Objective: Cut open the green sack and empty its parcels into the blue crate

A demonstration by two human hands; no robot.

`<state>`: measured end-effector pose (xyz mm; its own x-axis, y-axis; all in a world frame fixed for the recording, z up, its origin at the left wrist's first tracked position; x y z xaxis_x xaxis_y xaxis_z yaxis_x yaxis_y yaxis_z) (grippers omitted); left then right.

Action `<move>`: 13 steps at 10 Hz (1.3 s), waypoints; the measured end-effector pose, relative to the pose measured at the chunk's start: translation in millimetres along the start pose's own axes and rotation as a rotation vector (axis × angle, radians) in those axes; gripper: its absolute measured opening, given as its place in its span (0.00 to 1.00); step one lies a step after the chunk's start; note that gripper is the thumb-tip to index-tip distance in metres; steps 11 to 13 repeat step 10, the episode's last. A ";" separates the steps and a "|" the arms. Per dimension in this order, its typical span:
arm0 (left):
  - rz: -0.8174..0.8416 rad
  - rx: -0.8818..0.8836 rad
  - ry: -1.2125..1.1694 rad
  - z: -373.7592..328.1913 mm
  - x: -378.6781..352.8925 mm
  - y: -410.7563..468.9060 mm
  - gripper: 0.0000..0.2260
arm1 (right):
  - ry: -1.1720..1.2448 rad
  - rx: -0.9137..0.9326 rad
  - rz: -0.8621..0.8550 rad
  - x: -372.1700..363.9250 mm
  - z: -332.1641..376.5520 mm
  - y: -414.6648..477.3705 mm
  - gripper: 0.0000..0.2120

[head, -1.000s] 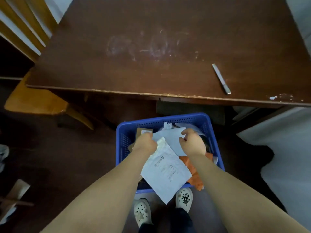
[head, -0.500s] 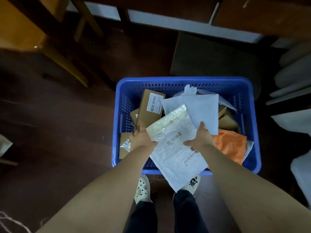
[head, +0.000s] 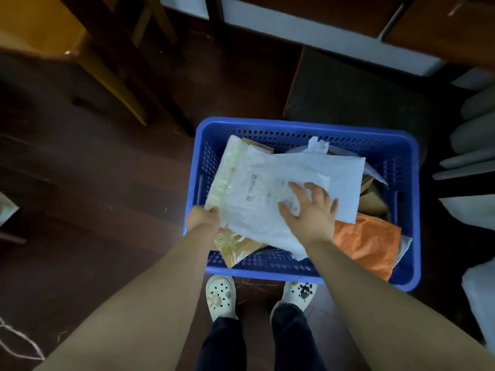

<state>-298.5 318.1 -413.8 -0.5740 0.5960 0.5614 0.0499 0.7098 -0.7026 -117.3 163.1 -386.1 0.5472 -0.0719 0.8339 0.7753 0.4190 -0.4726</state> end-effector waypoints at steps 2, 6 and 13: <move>0.162 -0.291 0.438 -16.7 -11.4 -11.7 0.42 | -0.234 -0.015 0.461 -54.2 4.3 -5.5 0.46; 0.470 -0.694 1.231 -28.7 -74.5 9.6 0.56 | -0.242 -0.074 0.434 -60.8 0.5 80.0 0.35; 0.516 -0.627 1.004 -48.8 -38.9 -41.9 0.52 | -0.184 -0.022 0.378 -0.9 10.7 30.7 0.33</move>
Point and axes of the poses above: each hand's wrist, its own y-axis towards the middle knuckle, its own x-axis out of the back of the hand, z = x × y, the point moved 6 cm from there along y, towards the middle knuckle, and after that the axes turned 10 degrees about -x, right-handed, at the moved point
